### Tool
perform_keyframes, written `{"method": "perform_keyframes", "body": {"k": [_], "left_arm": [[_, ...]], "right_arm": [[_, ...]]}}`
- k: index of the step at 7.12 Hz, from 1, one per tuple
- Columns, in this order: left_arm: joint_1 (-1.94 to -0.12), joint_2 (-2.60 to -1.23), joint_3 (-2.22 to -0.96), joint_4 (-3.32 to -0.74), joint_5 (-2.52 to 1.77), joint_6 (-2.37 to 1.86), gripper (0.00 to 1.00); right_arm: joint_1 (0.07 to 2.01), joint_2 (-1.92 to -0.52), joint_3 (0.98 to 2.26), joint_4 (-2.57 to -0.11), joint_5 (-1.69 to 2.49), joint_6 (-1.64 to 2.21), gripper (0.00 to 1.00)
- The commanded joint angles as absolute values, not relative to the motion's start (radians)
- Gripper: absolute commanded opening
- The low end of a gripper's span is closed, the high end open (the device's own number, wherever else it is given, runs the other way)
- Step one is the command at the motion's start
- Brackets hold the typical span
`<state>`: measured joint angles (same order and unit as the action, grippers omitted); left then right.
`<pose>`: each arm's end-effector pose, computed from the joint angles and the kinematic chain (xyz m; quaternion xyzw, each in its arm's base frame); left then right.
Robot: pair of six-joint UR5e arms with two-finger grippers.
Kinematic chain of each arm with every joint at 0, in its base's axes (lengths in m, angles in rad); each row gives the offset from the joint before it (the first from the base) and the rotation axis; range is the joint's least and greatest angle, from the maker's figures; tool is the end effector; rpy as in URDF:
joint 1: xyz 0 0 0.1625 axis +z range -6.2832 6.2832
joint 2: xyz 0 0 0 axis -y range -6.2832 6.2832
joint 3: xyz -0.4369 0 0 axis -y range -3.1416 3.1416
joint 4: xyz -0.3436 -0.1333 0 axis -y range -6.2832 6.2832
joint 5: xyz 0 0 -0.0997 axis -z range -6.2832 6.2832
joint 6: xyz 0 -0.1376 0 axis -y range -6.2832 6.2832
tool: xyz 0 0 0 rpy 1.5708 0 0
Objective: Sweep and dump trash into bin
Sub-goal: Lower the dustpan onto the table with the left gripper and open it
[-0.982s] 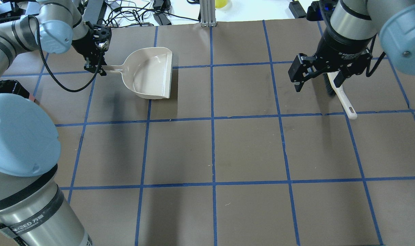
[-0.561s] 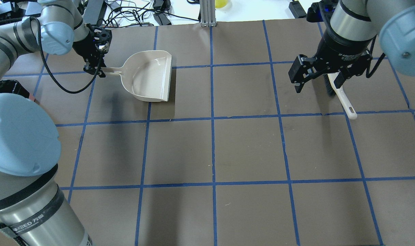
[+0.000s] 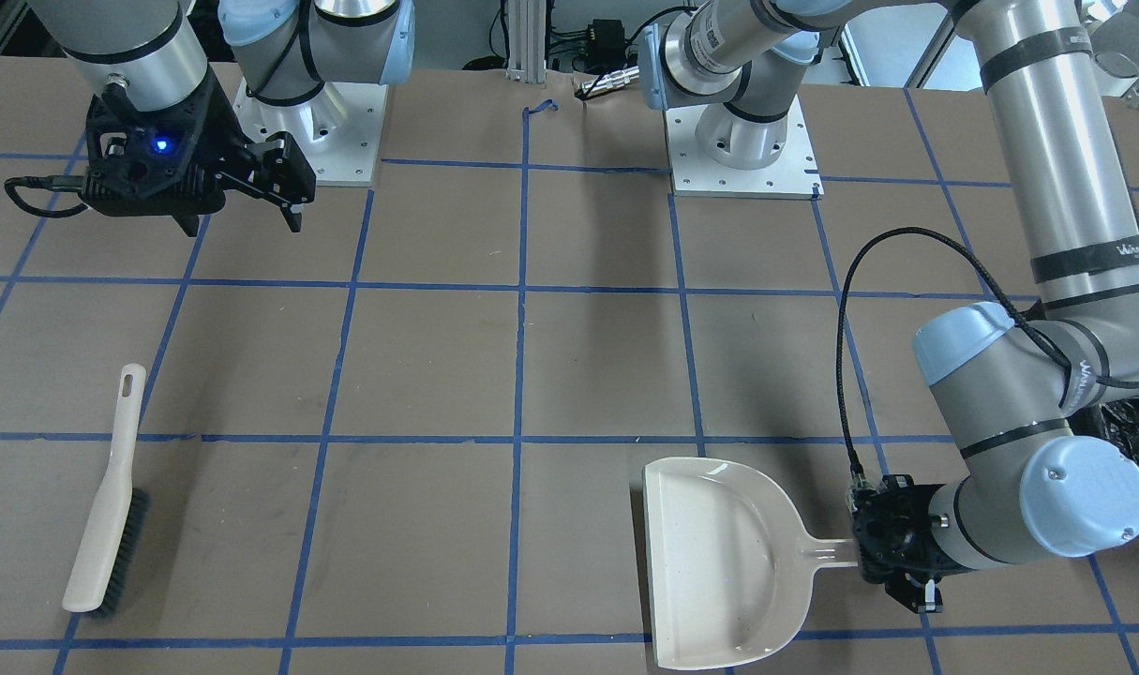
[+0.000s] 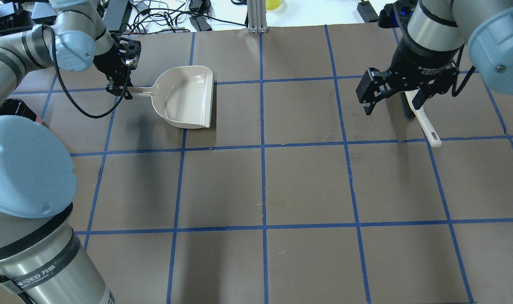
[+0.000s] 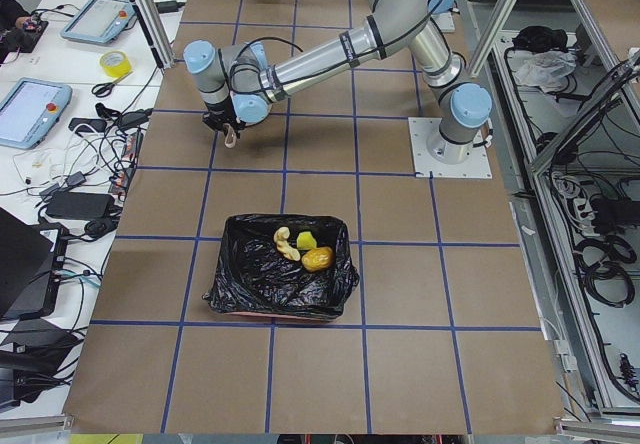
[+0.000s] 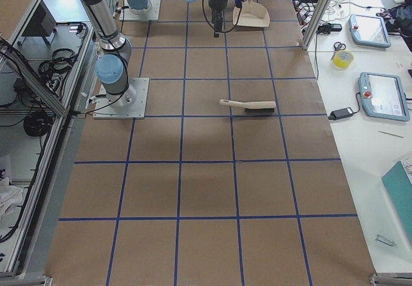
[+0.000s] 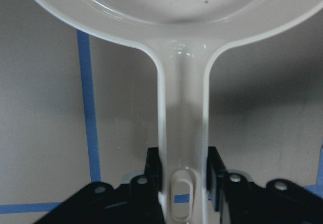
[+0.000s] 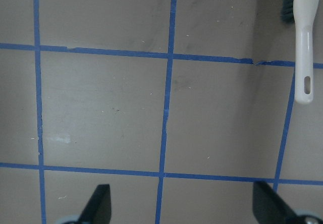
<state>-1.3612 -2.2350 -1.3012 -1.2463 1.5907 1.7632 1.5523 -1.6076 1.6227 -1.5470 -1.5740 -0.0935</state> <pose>0.0130 -0.6887 0.2302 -0.7008 -0.7124 -0.0276 0.0237 0.1250 -0.4241 0.4525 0.0375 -0.9991 -0.0195 0.0005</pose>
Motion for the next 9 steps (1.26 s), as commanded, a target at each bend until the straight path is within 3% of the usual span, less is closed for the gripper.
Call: {"method": "perform_keyframes", "body": {"k": [1,3,6,9], "left_arm": [[-1.362,-2.233,-1.307,-1.227,1.591,1.760,0.64],[-1.365,-2.215,-1.304,-1.221,1.594,1.750,0.75],[-1.417,-2.139,-1.310,-1.253,1.562,1.566,0.75],[-1.518,-1.996,-1.313,-1.363,1.496,1.178,0.81]], "right_arm": [[1.552,-1.608,1.623,-1.548,-1.574,-0.094,1.00],[1.552,-1.609,1.623,-1.548,-1.574,-0.094,1.00],[1.552,-1.608,1.623,-1.549,-1.574,-0.094,1.00],[1.552,-1.608,1.623,-1.548,-1.574,-0.094,1.00]]}}
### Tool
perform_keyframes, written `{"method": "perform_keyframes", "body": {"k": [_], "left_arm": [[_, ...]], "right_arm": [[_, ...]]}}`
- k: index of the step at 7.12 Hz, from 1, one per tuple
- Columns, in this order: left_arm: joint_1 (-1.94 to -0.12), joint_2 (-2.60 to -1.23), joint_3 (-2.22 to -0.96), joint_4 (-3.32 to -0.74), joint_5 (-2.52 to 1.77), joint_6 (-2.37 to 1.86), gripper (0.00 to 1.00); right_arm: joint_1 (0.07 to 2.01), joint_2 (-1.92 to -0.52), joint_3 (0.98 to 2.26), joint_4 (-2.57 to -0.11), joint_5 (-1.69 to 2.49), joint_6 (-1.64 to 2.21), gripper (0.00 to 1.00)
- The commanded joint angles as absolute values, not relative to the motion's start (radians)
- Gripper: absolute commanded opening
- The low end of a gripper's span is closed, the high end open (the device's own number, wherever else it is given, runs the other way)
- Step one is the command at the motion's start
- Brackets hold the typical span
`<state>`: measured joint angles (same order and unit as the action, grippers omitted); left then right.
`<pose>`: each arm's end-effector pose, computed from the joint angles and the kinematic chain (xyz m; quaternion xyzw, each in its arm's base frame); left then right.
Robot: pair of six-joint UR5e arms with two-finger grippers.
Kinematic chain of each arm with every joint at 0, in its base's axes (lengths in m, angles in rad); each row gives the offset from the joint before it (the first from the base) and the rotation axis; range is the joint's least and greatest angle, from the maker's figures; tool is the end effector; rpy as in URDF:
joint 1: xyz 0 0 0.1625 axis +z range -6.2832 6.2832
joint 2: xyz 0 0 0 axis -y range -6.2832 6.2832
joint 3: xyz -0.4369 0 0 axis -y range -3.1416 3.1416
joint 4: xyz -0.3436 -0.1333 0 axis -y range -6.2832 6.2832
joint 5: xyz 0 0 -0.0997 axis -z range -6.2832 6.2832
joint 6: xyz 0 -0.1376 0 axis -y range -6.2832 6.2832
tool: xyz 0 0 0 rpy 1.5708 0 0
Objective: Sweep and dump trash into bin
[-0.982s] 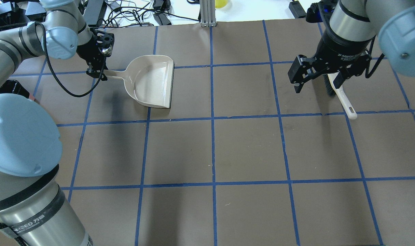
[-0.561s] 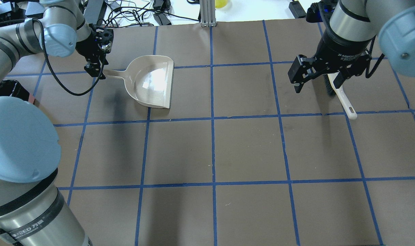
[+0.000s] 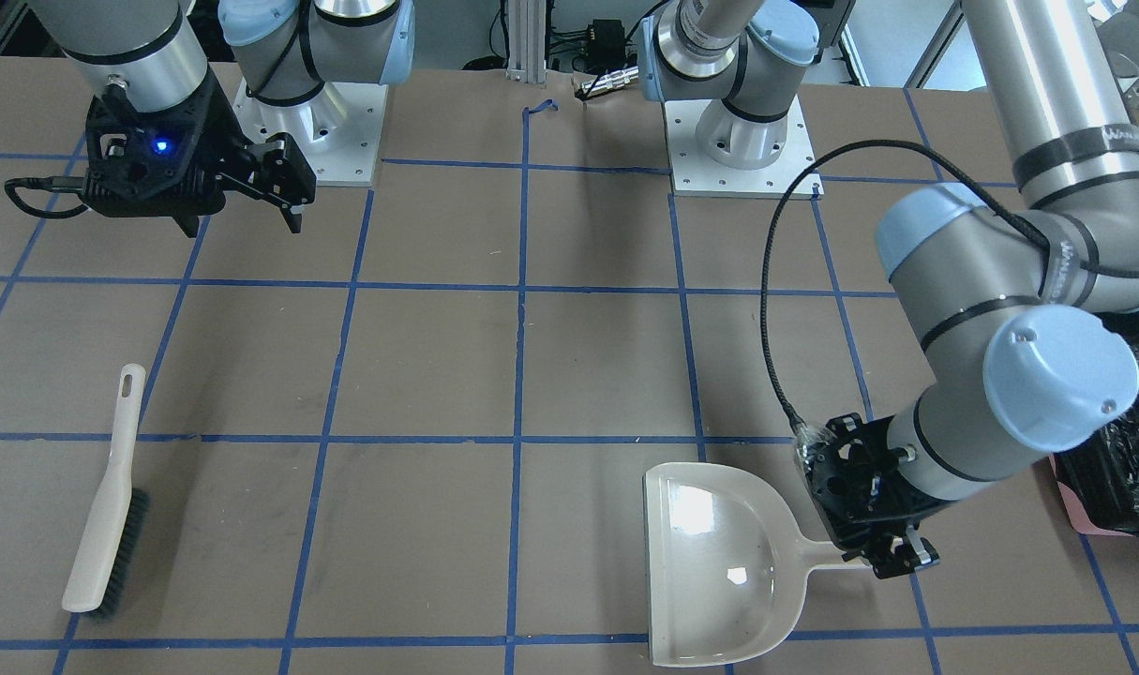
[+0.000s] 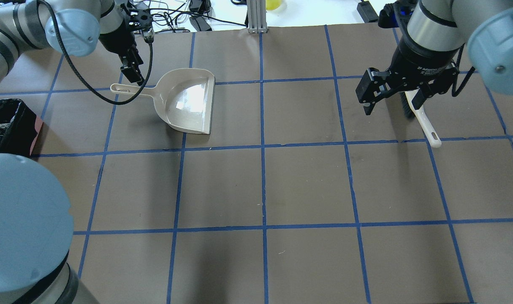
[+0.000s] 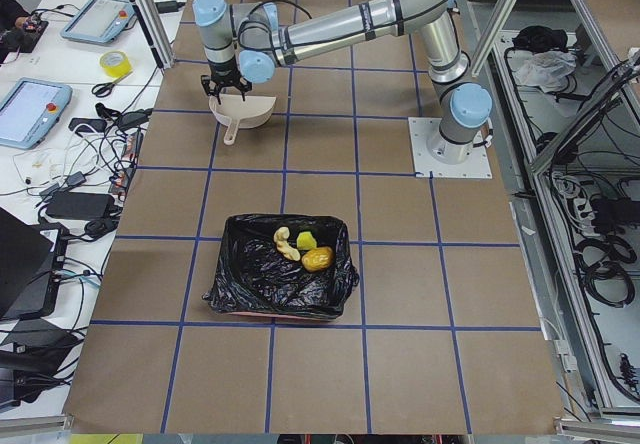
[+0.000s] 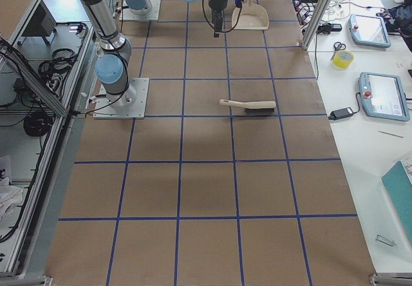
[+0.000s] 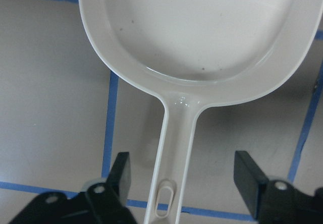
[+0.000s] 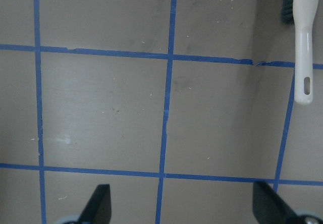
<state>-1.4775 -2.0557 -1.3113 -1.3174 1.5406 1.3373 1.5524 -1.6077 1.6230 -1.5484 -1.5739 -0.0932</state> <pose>-0.0770 -0.6521 0.3375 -0.5827 -0.8124 0.0205 0.0022 0.1251 -0.4243 0.4526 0.0374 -0.9991 -0.0189 0.0005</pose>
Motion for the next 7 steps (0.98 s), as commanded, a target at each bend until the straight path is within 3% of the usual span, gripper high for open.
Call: {"method": "perform_keyframes", "body": {"k": [1,3,5,7], "left_arm": [[-1.541,-1.944,-1.312,-1.432,1.480,1.087,0.84],[-1.551,-1.853,-1.315,-1.488,1.482,0.815,0.85],[-1.565,-1.790,-1.321,-1.528,1.489,0.612,1.00],[-1.591,-1.728,-1.359,-1.539,1.489,0.363,1.00]], "right_arm": [[1.552,-1.608,1.623,-1.551,-1.574,-0.092,1.00],[1.552,-1.609,1.623,-1.549,-1.574,-0.094,1.00],[1.551,-1.609,1.623,-1.546,-1.574,-0.094,1.00],[1.552,-1.609,1.623,-1.545,-1.575,-0.094,1.00]]}}
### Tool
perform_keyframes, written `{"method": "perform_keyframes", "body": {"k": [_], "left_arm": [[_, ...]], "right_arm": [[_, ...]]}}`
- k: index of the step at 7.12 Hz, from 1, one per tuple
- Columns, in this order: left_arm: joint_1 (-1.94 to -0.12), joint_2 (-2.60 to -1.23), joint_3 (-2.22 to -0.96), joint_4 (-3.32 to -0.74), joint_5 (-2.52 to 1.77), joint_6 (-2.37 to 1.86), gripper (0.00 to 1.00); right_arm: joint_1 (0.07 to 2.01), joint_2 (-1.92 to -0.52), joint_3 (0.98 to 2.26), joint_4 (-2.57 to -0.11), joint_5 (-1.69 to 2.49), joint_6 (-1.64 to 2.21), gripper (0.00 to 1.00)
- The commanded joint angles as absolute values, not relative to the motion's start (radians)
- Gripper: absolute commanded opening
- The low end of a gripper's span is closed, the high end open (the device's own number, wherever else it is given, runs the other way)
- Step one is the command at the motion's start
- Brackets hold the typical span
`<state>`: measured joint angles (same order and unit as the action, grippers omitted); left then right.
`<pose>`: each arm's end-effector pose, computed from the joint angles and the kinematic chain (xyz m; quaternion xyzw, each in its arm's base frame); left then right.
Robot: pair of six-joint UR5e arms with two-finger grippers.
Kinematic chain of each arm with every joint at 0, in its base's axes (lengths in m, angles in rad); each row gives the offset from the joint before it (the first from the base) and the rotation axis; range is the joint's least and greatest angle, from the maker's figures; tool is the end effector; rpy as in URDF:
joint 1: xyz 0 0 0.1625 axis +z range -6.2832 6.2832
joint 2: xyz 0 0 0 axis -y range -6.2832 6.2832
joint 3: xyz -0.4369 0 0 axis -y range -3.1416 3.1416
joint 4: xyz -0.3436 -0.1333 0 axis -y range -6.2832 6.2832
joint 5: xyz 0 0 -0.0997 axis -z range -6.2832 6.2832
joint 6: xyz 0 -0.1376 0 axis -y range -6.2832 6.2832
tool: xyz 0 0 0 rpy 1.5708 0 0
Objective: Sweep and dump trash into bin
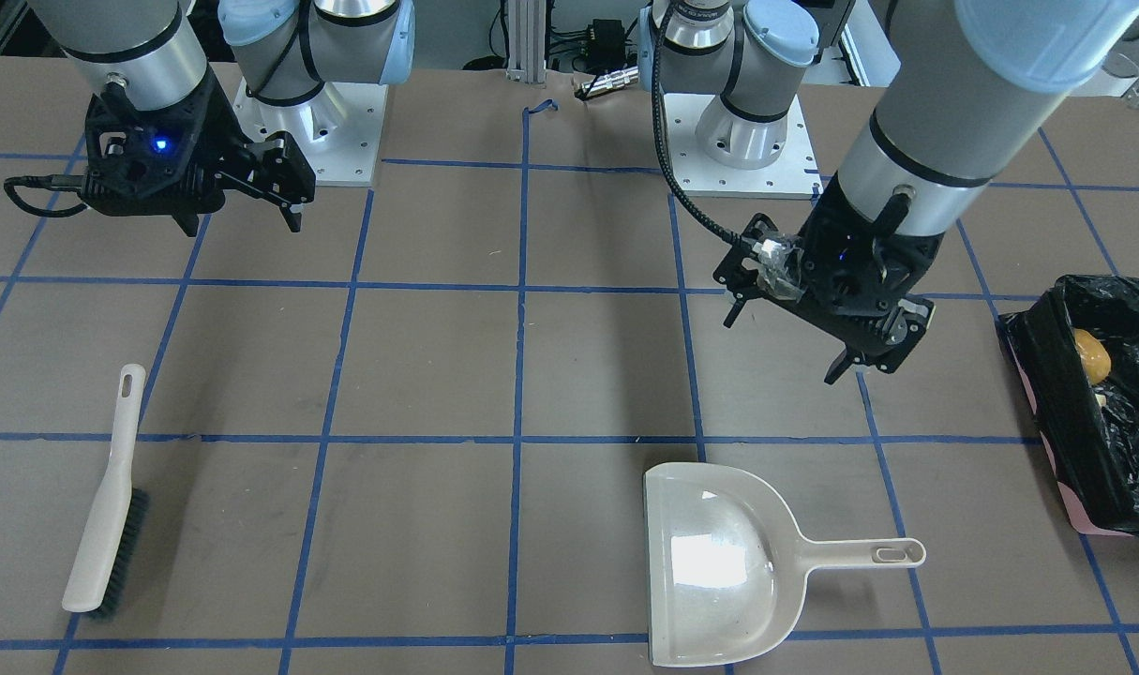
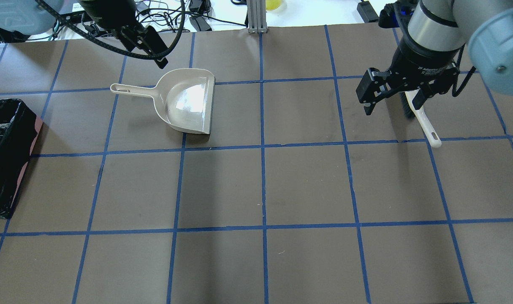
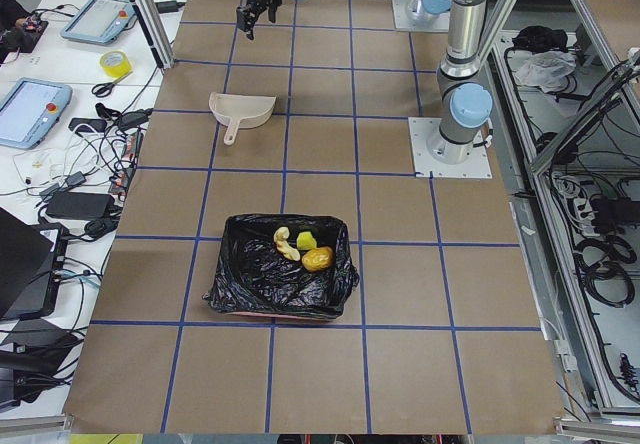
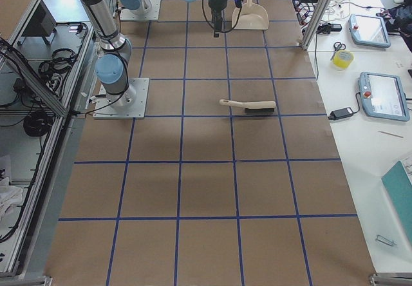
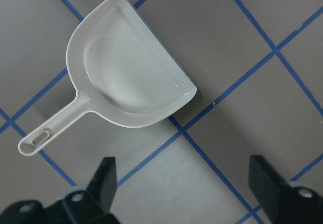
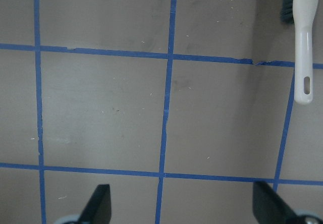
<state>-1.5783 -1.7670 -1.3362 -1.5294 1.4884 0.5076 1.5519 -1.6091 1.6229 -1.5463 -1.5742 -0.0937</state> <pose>-0.1487 -0.5377 0.4755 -0.2559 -0.9650 0.0488 0.0300 0.1248 -0.4236 0.4530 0.0374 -0.9991 -0.0192 0.0006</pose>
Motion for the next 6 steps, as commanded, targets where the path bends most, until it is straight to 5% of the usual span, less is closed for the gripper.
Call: {"method": "perform_keyframes", "body": {"k": [1,3,6], "left_arm": [[-1.592,-1.683,-1.403,-1.564,1.489,0.283,1.00],[-1.591,-1.594,-1.535,-1.560,1.494,0.272,1.00],[-1.591,-1.559,-1.571,-1.563,1.505,0.059,1.00]], "right_arm": [[1.551,-1.611,1.623,-1.545,-1.575,-0.094,1.00],[1.552,-1.618,1.623,-1.543,-1.574,-0.095,1.00],[1.551,-1.617,1.623,-1.545,-1.574,-0.095,1.00]]}}
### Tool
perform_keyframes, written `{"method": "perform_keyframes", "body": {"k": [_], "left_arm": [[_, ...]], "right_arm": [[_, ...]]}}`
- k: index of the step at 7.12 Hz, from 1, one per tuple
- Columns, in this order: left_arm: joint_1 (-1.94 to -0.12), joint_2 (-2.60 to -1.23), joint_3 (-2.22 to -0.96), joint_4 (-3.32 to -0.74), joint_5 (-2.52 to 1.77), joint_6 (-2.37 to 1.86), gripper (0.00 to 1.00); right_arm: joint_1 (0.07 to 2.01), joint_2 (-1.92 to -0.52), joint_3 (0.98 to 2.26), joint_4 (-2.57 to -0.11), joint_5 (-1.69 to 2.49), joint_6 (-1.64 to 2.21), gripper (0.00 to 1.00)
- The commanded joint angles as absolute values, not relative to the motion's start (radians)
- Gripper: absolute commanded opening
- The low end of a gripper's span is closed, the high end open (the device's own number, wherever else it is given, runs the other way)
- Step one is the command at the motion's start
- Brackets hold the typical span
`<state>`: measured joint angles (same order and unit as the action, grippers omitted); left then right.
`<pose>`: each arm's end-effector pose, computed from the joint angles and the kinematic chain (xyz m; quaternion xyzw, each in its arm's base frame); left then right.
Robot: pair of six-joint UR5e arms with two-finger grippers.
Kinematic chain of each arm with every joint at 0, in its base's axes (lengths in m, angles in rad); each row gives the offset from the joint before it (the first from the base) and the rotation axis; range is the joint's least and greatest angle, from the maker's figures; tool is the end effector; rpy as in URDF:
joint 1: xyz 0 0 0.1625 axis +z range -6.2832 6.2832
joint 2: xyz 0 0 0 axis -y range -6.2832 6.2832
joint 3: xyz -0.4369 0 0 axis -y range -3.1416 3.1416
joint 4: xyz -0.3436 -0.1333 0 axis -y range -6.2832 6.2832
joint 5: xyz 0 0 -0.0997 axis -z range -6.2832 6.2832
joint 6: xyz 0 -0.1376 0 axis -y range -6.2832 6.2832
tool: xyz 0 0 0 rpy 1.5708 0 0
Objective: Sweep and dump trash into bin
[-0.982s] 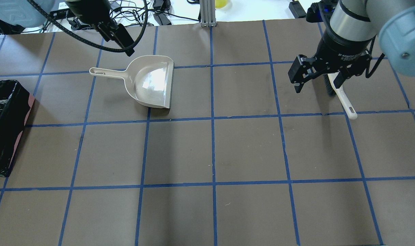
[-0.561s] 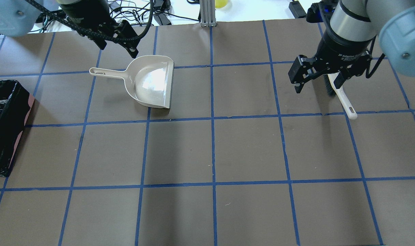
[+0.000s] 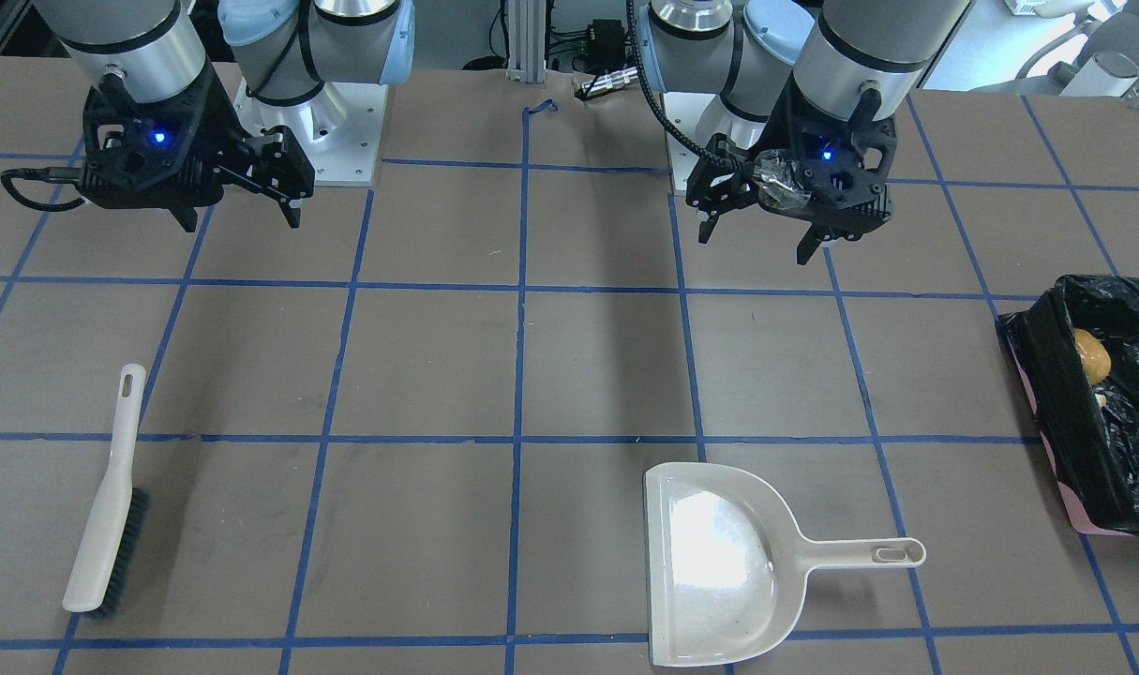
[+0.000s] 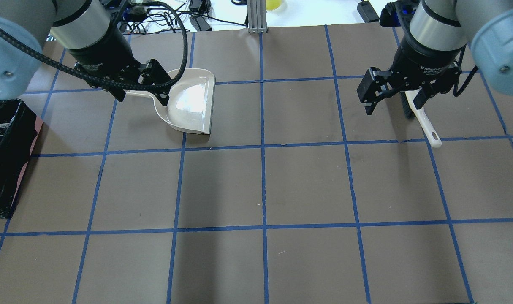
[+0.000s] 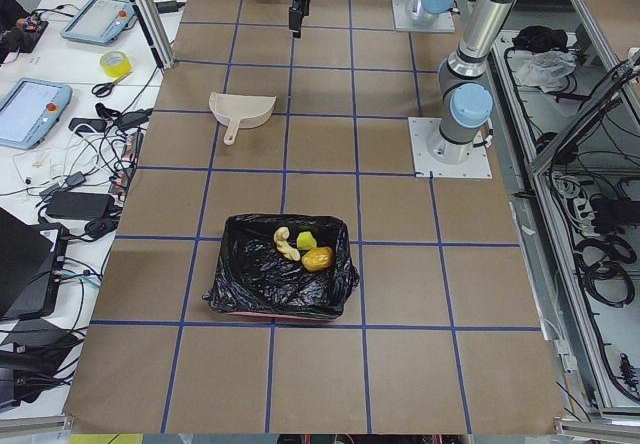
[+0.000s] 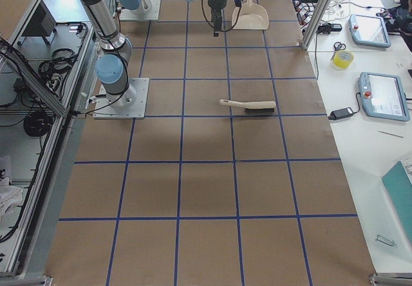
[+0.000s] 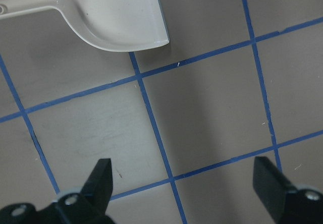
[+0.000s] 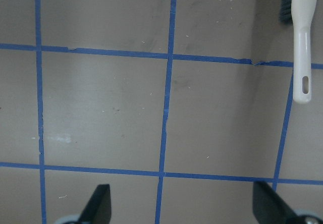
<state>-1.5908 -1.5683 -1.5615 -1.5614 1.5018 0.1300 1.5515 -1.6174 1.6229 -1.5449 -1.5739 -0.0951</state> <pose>-0.1517 -0.4421 0.4683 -0.0752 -0.9965 0.0125 0.0339 0.1248 -0.4211 0.4564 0.0379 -0.9992 -0.0158 0.0007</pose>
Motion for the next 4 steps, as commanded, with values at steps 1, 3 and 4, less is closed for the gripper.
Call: {"method": "perform_keyframes", "body": {"k": [1,3,4], "left_arm": [[-1.591,-1.548,-1.580,-1.572,1.531,0.057,1.00],[-1.589,-1.525,-1.620,-1.559,1.565,0.049,1.00],[-1.586,-1.516,-1.620,-1.569,1.580,0.049,1.00]], "right_arm": [[1.552,-1.617,1.624,-1.545,-1.575,-0.095,1.00],[1.552,-1.617,1.624,-1.545,-1.574,-0.095,1.00],[1.551,-1.617,1.624,-1.543,-1.575,-0.095,1.00]]}}
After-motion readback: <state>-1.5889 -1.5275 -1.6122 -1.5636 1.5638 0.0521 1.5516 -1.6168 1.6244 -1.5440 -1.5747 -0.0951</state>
